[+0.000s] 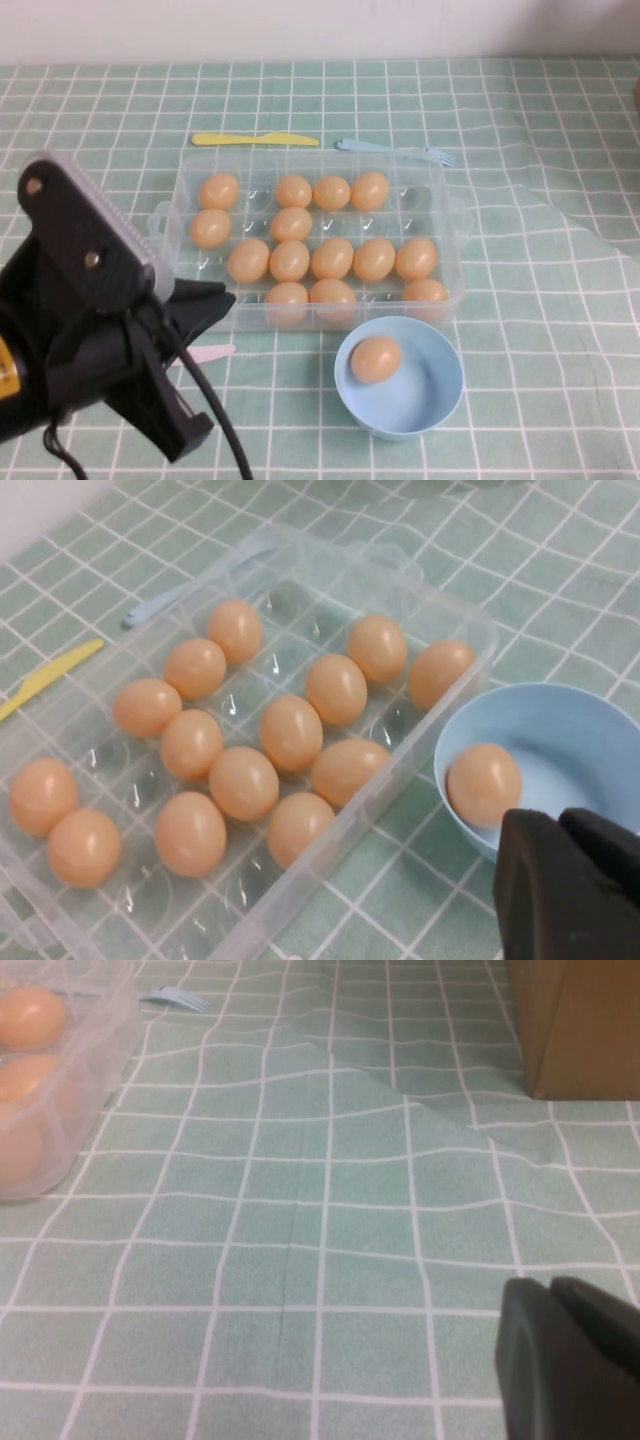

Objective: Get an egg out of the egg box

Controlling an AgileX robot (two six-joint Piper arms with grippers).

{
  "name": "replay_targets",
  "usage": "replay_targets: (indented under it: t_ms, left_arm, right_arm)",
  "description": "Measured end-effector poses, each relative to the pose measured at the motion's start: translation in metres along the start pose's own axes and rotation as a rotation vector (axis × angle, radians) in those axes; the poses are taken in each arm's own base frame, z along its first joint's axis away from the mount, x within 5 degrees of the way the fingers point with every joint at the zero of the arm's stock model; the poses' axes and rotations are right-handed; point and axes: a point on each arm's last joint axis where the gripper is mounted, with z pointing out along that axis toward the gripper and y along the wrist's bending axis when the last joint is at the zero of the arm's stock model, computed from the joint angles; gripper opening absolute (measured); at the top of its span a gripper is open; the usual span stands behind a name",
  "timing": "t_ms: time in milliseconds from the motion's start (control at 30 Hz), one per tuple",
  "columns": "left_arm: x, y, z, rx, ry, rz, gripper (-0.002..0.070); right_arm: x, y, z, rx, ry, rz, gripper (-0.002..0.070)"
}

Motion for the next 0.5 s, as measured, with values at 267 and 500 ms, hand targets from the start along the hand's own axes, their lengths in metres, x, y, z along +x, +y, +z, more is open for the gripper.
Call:
replay_targets:
  t_ms: [267,500]
  left_arm:
    - [0.0046,-0.0009,0.0008,-0.003,-0.015,-0.013,-0.0001]
    - [0.0003,0.0001,0.0018,-0.034,-0.158,-0.012,-0.0001]
  right_arm:
    - [0.0,0.0,0.0,0.0,0.0,0.0,-0.0018]
    - [0.0,0.0,0.0,0.0,0.0,0.0,-0.0018]
